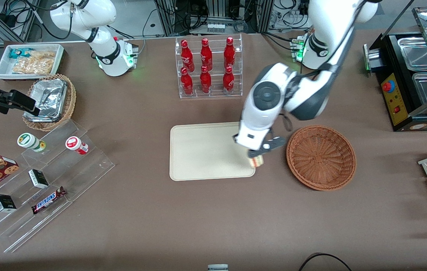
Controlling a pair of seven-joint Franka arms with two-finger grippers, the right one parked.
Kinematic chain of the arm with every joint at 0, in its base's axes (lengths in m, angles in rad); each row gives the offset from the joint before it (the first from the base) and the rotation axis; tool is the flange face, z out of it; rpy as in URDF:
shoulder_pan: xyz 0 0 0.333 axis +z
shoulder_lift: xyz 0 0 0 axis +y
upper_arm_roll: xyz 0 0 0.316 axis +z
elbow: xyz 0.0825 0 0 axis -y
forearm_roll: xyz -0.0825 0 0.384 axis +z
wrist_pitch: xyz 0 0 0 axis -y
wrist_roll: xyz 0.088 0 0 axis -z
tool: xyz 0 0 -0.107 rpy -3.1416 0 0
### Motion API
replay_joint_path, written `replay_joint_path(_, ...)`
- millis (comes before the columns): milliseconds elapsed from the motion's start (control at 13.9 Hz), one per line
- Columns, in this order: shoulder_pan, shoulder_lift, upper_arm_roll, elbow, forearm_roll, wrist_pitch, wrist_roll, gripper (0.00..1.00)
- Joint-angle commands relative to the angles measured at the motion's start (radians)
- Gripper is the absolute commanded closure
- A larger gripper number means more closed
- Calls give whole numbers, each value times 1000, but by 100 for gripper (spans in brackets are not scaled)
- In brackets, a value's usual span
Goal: Place sandwich from basket to tray
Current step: 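Lift the sandwich and carry it with the left gripper over the cream tray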
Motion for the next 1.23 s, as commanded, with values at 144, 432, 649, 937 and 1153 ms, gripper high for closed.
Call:
replay_joint_path(144, -97, 125, 10, 45, 133, 73, 14, 89)
replay_joint_path(432, -140, 182, 10, 44, 163, 128, 67, 87)
replay_joint_path(649, -146, 192, 8, 44, 154, 165, 57, 87)
replay_joint_path(937, -166, 222, 8, 44, 124, 219, 46, 85)
replay_joint_path(1153, -175, 228, 8, 42, 121, 219, 46, 57)
